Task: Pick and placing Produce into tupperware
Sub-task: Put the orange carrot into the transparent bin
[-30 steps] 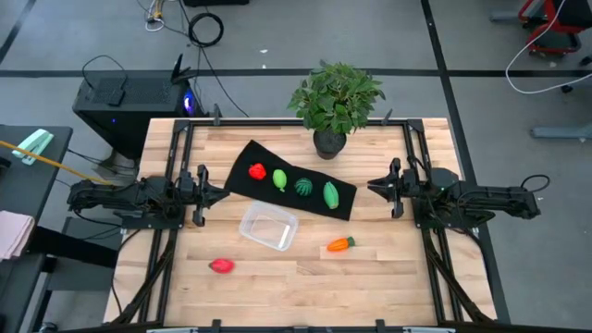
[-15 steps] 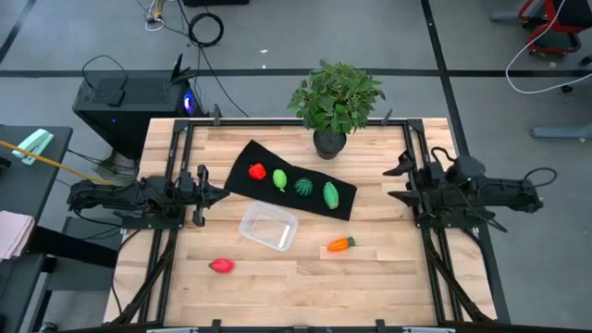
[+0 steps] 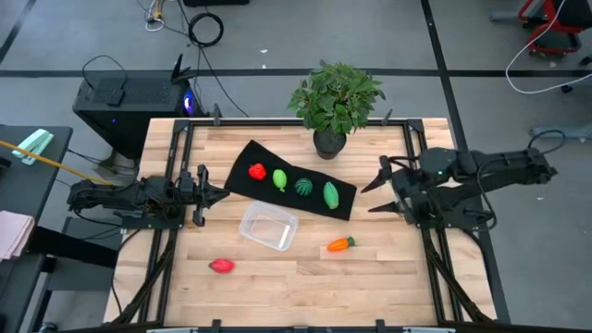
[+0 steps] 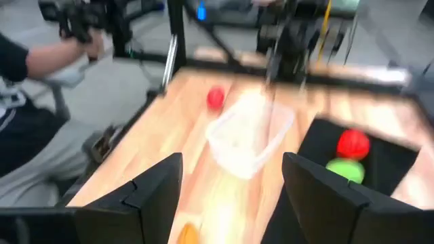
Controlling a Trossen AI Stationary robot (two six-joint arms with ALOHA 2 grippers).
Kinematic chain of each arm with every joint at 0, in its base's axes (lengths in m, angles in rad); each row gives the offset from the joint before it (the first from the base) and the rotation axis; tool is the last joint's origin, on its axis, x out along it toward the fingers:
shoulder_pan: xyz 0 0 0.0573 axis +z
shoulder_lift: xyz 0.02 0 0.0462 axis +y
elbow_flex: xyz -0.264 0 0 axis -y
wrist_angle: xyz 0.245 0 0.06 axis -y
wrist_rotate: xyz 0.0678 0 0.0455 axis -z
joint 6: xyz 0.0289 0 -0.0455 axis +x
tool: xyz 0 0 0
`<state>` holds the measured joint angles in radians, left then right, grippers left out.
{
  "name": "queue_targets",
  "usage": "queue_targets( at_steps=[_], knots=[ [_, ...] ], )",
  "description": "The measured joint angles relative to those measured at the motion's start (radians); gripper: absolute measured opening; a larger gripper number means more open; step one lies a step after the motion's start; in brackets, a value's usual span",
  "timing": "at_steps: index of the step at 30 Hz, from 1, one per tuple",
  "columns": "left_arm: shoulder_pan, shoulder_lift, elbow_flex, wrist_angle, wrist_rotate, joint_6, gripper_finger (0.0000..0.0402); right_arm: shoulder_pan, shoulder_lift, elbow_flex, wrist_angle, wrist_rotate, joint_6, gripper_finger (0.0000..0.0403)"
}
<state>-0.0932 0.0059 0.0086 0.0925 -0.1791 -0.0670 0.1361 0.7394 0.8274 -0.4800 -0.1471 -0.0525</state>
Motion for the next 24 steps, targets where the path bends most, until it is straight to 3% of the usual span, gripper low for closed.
queue_targets(
  at_steps=[5,12,19,24],
  knots=[
    [0.0,0.0,0.0,0.0,0.0,0.0,0.0021,0.032,0.16,0.178,-0.205,0.018,0.064,0.0259],
    [0.0,0.0,0.0,0.0,0.0,0.001,0.0021,0.098,0.319,0.314,-0.301,0.048,0.077,0.0259],
    [0.0,0.0,0.0,0.0,0.0,0.0,0.0033,0.184,0.401,0.335,-0.374,0.228,0.105,0.0259],
    [0.0,0.0,0.0,0.0,0.0,0.001,0.0036,0.236,0.45,0.335,-0.38,0.302,0.163,0.0259]
  ],
)
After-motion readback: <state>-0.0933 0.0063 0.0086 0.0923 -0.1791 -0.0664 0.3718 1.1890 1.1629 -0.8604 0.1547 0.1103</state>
